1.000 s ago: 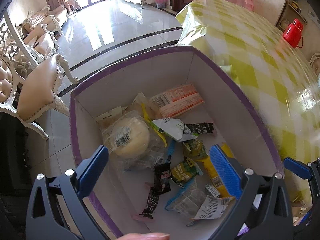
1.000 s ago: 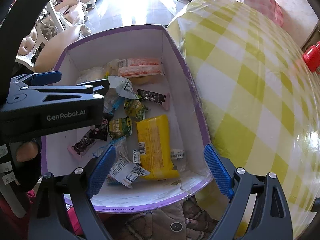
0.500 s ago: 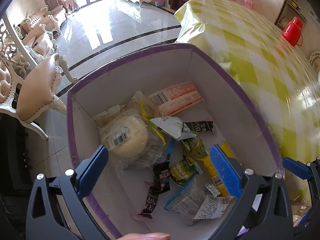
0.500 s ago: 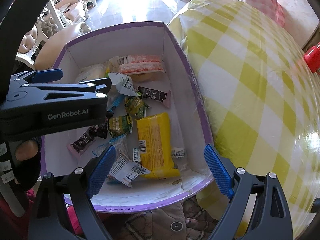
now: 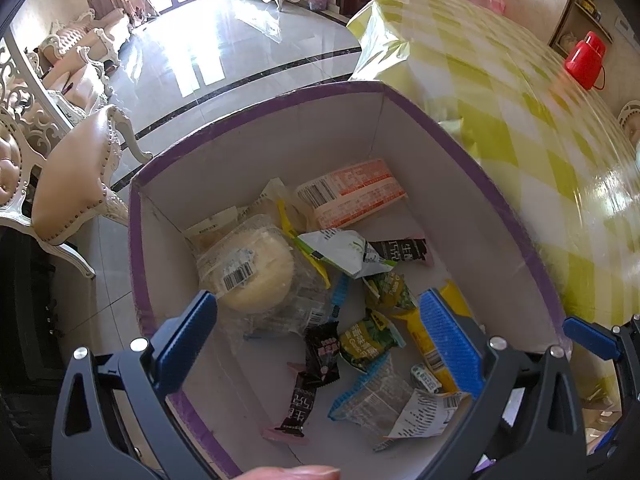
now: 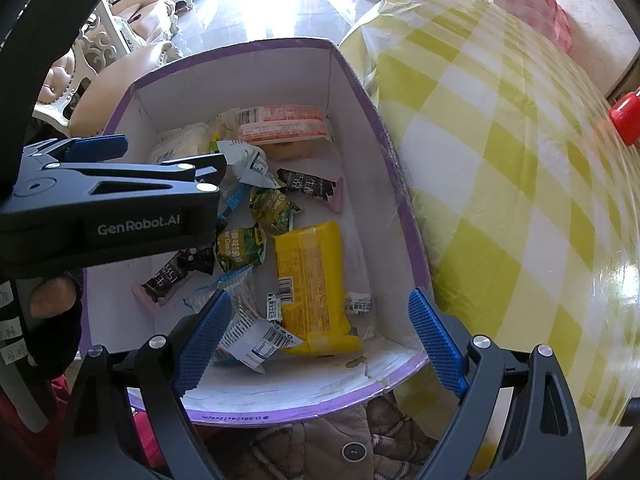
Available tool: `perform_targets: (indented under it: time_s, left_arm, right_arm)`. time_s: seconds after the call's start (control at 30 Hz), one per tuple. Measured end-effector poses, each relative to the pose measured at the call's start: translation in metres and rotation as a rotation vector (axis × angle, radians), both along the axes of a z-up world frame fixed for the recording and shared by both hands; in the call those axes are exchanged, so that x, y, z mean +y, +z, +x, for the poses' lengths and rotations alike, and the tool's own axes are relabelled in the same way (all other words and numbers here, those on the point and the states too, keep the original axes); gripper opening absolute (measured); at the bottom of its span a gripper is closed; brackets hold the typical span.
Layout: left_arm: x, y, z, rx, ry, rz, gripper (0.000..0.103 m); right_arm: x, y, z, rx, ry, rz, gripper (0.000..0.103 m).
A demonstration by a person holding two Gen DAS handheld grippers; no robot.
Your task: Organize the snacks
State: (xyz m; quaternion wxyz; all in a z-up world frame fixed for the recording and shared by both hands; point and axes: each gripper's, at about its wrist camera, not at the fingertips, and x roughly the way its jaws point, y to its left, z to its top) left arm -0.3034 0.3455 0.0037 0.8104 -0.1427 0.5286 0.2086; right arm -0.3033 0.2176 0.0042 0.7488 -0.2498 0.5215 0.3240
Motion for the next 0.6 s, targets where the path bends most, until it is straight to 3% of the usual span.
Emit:
perform_targets:
  time_s: [0.6]
  left_arm:
    - [0.0025, -0.0034, 0.0006, 0.009, 0.001, -0.006, 0.102]
  right_arm:
    - [-0.0001, -0.0075, -0.0033, 0.012, 0.006, -0.003, 0.087]
